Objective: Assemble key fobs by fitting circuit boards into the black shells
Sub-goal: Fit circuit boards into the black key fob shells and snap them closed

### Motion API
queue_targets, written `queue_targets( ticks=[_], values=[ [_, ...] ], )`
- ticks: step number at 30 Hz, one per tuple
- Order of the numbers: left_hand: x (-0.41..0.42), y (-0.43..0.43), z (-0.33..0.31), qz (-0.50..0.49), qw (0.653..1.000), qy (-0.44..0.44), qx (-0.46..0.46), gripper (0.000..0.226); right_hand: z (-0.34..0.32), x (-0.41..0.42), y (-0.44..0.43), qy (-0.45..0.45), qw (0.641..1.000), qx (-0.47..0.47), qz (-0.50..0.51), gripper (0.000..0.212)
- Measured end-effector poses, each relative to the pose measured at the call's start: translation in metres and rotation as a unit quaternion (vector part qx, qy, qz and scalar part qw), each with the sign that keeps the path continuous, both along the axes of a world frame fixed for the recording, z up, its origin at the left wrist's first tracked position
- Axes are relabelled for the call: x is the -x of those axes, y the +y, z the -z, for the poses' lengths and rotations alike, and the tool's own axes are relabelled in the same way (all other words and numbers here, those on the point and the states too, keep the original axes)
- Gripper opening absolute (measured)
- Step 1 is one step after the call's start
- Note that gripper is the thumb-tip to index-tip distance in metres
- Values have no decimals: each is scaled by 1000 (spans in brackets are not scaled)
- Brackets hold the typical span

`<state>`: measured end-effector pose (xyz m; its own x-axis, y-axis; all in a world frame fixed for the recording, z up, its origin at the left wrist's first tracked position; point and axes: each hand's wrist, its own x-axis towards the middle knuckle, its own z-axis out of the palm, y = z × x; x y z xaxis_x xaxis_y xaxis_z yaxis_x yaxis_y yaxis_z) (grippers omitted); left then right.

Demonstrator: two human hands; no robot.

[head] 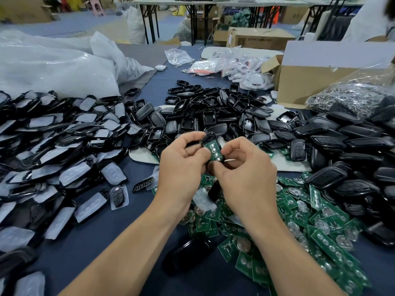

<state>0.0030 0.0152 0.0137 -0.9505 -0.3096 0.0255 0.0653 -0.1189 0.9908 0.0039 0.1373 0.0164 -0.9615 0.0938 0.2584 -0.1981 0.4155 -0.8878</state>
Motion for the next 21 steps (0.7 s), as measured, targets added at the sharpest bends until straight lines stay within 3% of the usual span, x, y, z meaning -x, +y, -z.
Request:
queue_targets(
  ticks=[4, 8, 10, 13, 16, 21],
  values=[
    [0, -14, -7, 118, 989, 24, 84, 62, -2, 7, 14, -5, 1000, 7, -3, 28],
    [-1, -23, -5, 81, 960, 28, 266, 50, -1, 12, 23, 3, 1000, -13, -4, 28],
    [-2, -23, -4, 60, 948, 42, 309, 41, 1, 15, 26, 2, 1000, -6, -12, 27],
    [-2, -22, -2, 36, 953, 26, 298, 34, 5, 18, 25, 1, 1000, 2, -13, 27],
    [-2, -19, -2, 18, 974, -9, 226, 33, 8, 19, 22, 17, 1000, 2, 21, 19],
    [-3, -11, 0, -3, 981, 1, 196, 31, 10, 17, 18, 19, 999, -22, 43, 16]
  ],
)
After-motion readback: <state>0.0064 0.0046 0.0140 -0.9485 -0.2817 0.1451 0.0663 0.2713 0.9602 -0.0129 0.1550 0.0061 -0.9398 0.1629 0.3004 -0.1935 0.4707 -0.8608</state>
